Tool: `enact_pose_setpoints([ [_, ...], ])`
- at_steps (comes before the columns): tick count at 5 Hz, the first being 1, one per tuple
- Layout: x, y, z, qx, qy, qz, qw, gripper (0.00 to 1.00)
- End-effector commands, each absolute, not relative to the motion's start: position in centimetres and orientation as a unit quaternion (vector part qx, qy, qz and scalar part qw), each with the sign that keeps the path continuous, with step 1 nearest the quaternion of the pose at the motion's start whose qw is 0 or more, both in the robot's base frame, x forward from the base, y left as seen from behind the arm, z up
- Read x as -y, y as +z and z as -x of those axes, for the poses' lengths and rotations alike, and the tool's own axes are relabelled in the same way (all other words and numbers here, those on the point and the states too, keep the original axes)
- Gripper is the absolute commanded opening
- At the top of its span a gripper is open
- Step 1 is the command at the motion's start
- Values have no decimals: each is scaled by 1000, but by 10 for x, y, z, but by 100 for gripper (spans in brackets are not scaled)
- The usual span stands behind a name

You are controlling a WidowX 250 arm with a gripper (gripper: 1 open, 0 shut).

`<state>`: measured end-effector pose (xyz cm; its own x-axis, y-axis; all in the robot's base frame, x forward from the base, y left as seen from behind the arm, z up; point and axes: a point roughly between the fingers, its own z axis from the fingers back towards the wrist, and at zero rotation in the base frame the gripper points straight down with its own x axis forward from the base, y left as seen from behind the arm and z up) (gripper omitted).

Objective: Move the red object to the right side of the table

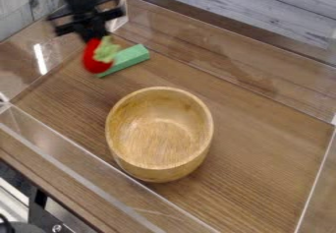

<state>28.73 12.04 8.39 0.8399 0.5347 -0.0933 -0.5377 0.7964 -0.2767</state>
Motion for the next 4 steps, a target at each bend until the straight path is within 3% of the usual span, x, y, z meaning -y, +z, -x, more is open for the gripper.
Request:
enact_pose_setpoints([
  [1, -77, 112, -310, 24, 172, 143, 974, 0],
  [3, 24, 121, -289, -3, 30, 152, 988, 0],
  [4, 69, 109, -291, -23, -68, 150, 986, 0],
])
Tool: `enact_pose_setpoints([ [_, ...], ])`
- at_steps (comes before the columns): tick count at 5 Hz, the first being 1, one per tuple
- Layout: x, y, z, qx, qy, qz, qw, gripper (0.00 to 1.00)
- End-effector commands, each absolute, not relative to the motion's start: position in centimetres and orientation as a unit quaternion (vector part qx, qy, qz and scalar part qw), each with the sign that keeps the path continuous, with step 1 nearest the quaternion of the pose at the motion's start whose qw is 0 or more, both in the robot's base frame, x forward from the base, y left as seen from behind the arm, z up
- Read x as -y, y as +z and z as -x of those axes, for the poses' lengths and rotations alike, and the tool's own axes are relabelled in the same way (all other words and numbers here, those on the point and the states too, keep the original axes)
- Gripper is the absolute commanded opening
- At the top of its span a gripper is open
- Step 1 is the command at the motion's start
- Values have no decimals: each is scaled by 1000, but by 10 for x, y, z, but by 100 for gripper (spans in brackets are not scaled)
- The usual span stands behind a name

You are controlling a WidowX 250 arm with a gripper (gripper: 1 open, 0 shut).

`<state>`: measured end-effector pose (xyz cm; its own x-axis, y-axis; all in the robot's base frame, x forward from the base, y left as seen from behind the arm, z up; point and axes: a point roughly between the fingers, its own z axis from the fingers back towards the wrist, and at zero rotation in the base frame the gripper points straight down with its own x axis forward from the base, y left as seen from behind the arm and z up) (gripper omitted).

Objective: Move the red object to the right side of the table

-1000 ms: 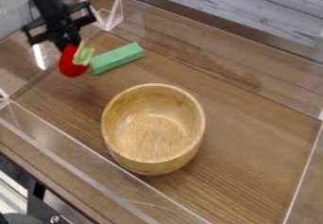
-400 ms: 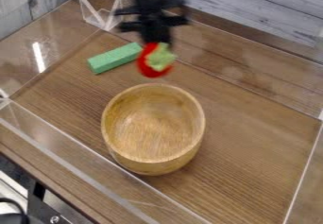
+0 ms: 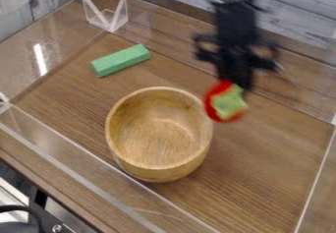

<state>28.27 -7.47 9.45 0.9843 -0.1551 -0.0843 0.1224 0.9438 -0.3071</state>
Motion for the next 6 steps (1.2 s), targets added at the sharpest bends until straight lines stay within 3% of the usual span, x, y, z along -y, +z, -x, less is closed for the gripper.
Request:
enact_pose_setpoints([
  [1, 101, 93, -290, -44, -143, 145, 978, 0],
  [2, 113, 85, -281, -67, -226, 139, 962, 100],
  [3, 118, 78, -277, -84, -282, 135, 946, 0],
  [6, 113, 76, -277, -95, -334, 133, 928, 0],
])
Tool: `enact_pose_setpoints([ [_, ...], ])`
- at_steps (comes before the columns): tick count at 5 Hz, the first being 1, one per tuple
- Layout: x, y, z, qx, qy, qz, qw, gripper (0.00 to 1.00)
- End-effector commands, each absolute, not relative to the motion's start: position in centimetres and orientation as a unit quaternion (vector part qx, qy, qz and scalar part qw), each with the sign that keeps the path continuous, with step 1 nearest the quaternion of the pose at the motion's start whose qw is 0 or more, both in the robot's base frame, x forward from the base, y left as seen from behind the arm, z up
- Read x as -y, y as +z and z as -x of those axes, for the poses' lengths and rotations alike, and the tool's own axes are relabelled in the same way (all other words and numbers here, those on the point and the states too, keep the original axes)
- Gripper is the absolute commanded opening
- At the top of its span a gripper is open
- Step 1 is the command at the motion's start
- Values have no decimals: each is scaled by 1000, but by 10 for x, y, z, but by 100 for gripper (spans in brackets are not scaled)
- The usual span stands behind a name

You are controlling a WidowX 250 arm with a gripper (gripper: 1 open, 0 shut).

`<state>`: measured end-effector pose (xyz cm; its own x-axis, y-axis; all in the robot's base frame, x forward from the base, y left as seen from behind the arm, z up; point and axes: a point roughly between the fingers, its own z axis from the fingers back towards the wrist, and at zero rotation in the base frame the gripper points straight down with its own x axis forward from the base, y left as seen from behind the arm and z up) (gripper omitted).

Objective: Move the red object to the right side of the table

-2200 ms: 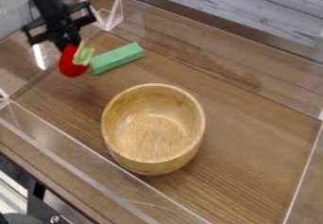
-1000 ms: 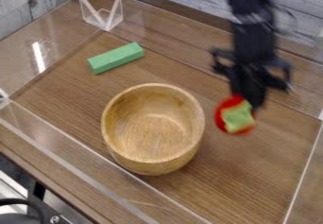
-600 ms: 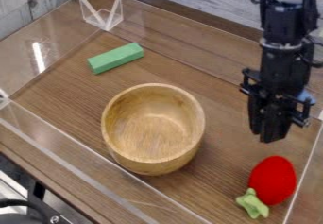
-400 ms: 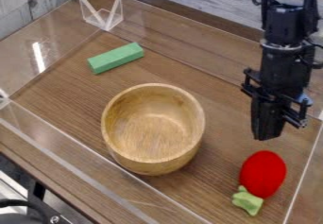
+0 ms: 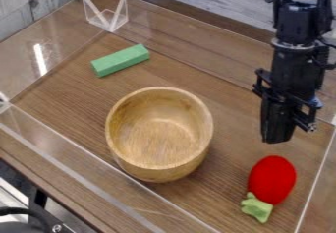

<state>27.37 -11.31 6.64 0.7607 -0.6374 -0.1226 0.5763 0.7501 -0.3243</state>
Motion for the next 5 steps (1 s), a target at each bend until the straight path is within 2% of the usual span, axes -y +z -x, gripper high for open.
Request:
enact_pose_setpoints([
  [1, 112, 72, -274, -95, -337, 134, 927, 0],
  [3, 132, 53, -260, -96, -343, 133, 925, 0],
  [4, 122, 47, -271, -98, -366, 124, 917, 0],
  [5, 115, 41, -279, -100, -386, 119, 909, 100],
])
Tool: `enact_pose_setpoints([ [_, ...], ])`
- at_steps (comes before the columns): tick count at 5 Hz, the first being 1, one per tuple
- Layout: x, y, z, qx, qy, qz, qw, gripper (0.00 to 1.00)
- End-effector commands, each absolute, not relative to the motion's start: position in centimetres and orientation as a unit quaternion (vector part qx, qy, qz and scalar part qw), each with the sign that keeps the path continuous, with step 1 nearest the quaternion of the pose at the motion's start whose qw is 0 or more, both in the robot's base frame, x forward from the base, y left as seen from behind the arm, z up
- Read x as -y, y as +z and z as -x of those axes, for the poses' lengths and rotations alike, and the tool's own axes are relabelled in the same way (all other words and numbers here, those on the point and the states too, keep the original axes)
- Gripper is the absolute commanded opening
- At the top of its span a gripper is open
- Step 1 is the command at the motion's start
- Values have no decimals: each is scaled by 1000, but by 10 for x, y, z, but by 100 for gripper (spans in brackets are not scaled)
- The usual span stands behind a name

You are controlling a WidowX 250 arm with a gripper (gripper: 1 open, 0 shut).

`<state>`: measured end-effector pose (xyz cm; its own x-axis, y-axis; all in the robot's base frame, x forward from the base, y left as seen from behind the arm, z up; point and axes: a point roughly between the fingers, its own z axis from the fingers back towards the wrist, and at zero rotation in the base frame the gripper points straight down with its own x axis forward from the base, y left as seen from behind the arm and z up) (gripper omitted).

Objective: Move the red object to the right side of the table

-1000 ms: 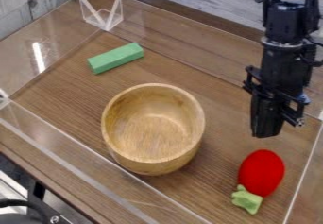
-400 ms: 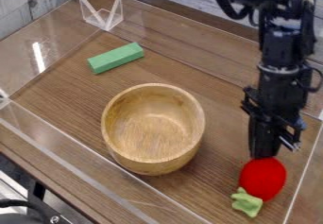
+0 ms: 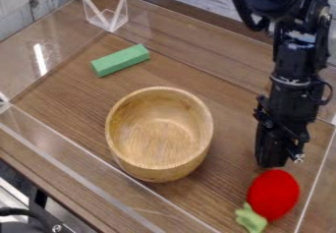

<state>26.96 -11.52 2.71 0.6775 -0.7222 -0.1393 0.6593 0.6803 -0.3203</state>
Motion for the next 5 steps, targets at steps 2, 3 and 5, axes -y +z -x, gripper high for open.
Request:
enact_pose_setpoints([
  [2, 108, 36, -282, -101, -398, 108, 905, 0],
  [3, 95, 48, -275, -96, -392, 101, 909, 100],
  [5, 81, 97, -293, -58, -361, 57, 929, 100],
])
